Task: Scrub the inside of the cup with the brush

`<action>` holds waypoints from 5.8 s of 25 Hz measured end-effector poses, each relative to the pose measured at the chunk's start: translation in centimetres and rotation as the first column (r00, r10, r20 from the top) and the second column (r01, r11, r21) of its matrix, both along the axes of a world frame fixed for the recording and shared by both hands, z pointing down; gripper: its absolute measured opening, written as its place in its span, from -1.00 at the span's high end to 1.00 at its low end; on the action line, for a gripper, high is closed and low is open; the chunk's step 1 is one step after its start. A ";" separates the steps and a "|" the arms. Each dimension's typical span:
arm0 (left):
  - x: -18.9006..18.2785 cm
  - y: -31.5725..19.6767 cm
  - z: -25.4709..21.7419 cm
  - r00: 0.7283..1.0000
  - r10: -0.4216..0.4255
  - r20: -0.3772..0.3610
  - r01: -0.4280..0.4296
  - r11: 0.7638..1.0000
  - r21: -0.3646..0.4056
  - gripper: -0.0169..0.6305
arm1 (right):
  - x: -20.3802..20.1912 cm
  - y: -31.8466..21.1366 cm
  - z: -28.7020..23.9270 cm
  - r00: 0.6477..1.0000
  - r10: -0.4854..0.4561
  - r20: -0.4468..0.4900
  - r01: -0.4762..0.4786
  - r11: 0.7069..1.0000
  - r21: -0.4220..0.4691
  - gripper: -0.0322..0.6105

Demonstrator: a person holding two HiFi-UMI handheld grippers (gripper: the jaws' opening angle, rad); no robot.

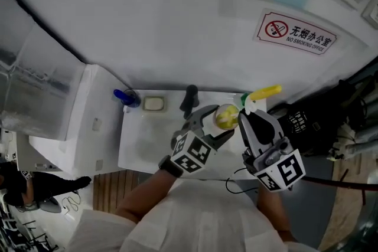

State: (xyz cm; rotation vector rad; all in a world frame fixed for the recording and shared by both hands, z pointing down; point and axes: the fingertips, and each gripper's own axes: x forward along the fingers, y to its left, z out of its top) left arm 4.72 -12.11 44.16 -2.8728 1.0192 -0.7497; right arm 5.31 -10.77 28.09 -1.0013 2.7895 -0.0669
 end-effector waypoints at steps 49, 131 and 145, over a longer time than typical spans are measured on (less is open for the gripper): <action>2.2 -0.2 -0.9 0.997 0.019 -0.080 -0.014 0.998 0.054 -0.10 | 0.4 -1.0 5.4 0.999 0.011 -0.039 -0.014 0.996 -0.090 0.81; -18.6 12.6 5.0 0.996 0.031 -0.083 -0.044 0.986 -0.160 -0.19 | 4.5 8.9 7.9 0.974 0.208 -0.091 -0.222 0.955 -0.197 0.80; -13.1 13.0 13.5 0.752 0.449 0.482 -0.451 0.885 -0.121 -0.11 | 6.8 8.2 9.5 0.974 0.173 -0.144 -0.202 0.955 -0.218 0.80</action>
